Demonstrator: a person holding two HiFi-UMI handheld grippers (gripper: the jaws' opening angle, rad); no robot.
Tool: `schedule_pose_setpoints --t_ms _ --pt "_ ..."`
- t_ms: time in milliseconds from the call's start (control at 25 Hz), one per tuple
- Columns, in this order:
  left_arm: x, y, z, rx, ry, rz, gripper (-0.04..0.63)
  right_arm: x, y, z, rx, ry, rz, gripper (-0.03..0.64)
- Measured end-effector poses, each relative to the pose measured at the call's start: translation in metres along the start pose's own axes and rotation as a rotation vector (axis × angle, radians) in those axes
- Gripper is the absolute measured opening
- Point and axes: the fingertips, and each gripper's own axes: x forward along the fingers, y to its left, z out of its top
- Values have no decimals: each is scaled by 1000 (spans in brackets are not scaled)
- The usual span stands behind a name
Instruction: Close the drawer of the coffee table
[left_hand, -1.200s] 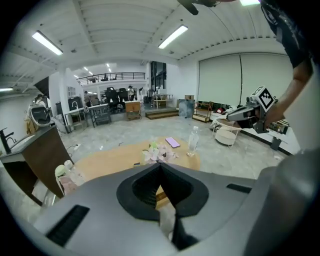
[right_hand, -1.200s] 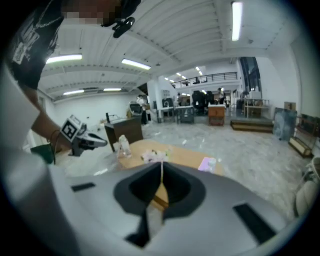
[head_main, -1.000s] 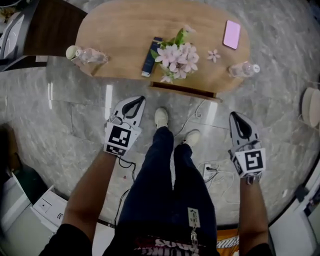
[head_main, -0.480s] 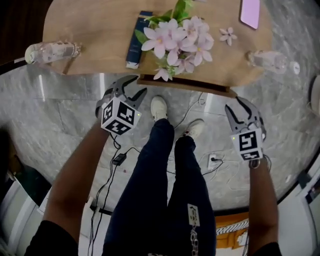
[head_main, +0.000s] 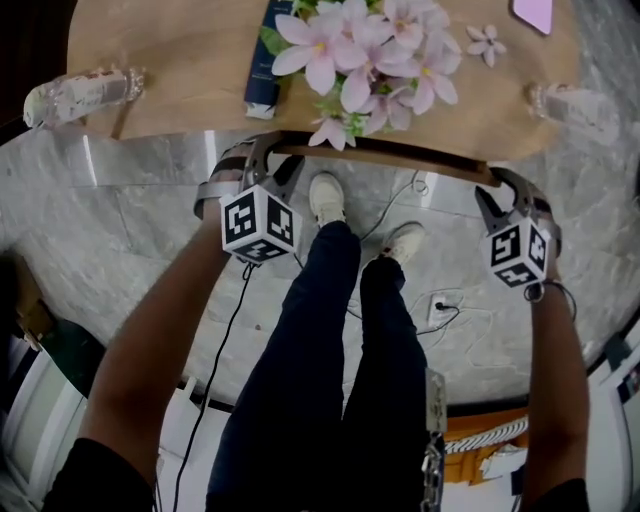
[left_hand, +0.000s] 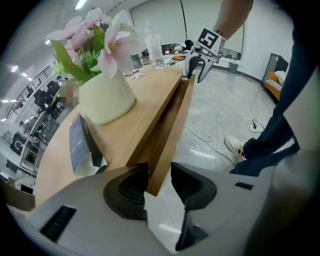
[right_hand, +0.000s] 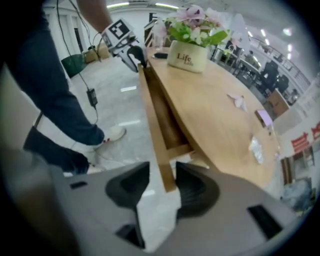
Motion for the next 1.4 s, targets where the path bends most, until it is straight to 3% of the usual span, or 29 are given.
schedule_pose_setpoints --t_ms 80,360,480,800,1400 --pt "0 2 -1 0 10 18 166 6 -3 1 -23 15 -5 132" --pt "6 -1 -6 34 110 124 169 16 1 -2 -82 40 0 115" --pt "6 -1 -5 27 114 151 167 16 3 -2 -87 34 7 114" --pt "-2 -31 -14 75 114 129 152 12 33 -13 -105 28 23 110" --pt "-8 -61 -26 61 130 133 149 11 63 -22 -89 13 29 112"
